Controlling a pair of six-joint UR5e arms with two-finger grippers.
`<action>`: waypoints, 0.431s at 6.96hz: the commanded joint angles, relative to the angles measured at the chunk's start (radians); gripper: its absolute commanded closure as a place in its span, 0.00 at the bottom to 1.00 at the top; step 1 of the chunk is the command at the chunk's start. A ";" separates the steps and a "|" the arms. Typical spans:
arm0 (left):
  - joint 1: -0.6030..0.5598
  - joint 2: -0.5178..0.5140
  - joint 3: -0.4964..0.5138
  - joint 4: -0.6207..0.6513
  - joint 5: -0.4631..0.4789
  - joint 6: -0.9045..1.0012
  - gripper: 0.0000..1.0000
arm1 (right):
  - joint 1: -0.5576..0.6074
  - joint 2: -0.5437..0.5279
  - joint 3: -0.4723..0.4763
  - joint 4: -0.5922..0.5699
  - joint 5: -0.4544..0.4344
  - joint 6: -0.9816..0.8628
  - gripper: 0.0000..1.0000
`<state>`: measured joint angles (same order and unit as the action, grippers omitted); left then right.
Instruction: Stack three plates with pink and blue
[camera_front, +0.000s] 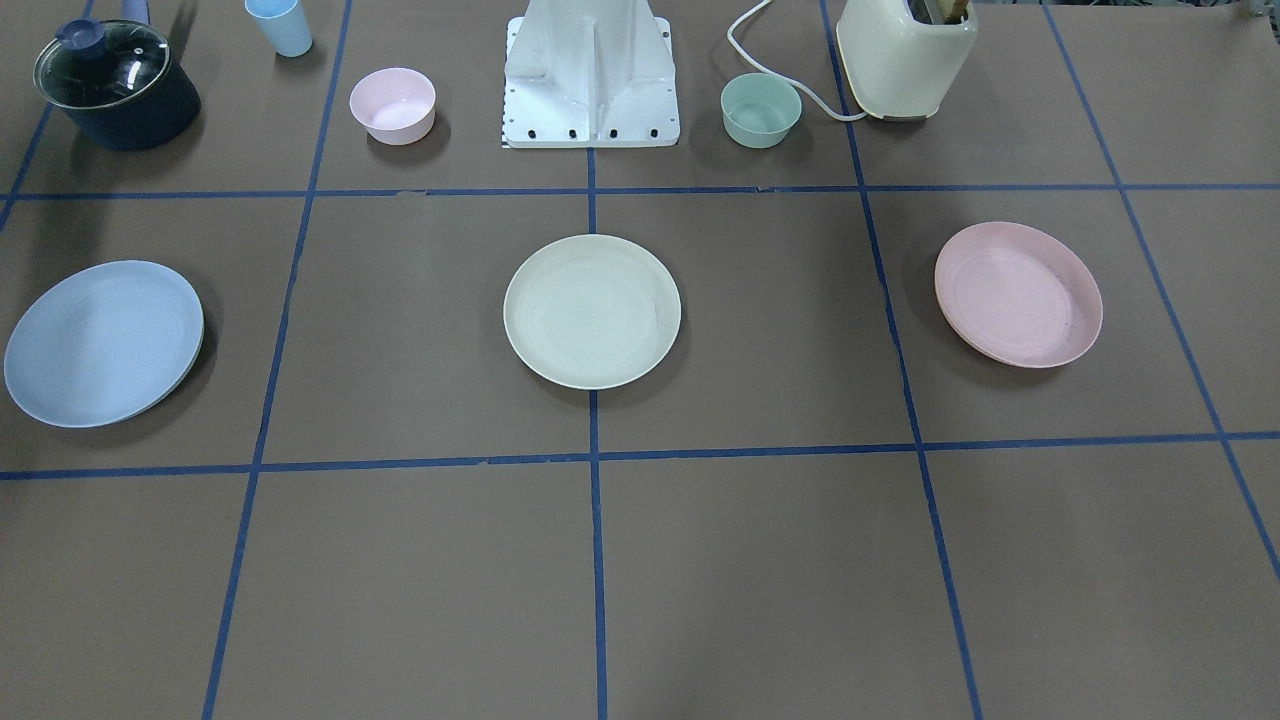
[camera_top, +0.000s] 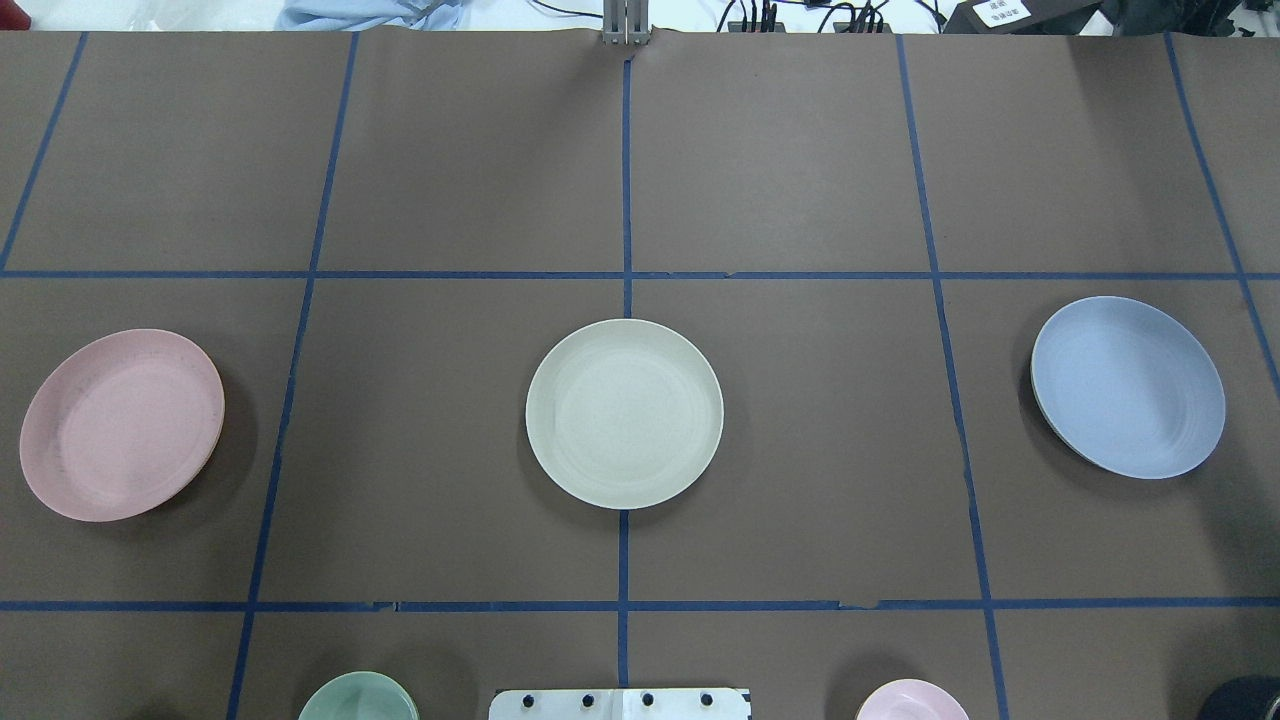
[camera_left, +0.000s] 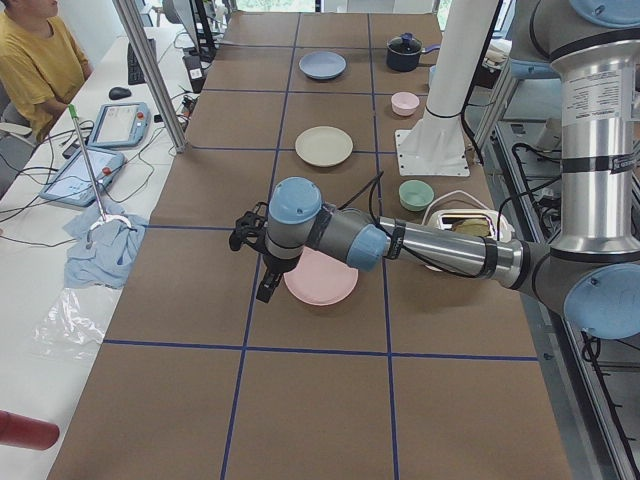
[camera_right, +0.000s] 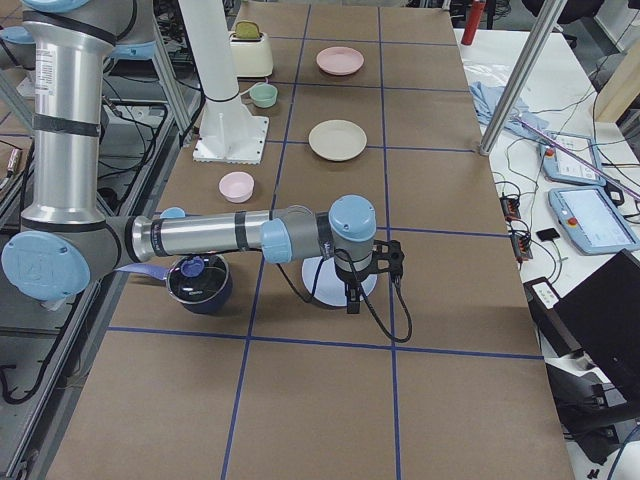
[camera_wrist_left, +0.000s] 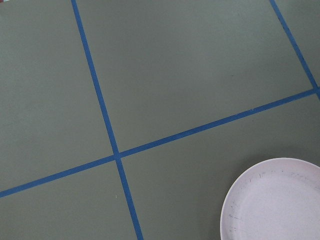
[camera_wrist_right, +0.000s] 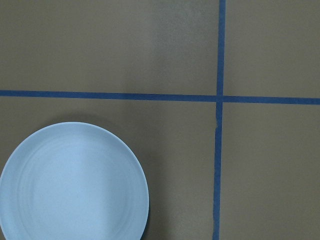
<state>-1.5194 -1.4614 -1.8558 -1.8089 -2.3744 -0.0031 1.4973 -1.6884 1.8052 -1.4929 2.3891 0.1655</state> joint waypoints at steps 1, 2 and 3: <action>0.007 -0.001 0.006 -0.001 0.000 0.002 0.00 | -0.002 0.001 -0.004 0.002 -0.001 0.002 0.00; 0.010 -0.001 0.006 -0.001 0.000 0.006 0.00 | -0.003 0.006 -0.004 0.005 0.002 0.002 0.00; 0.034 -0.001 0.021 0.002 0.001 -0.003 0.00 | -0.006 0.007 -0.003 0.008 0.007 0.000 0.00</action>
<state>-1.5049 -1.4618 -1.8467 -1.8093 -2.3743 -0.0007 1.4940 -1.6843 1.8018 -1.4883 2.3917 0.1667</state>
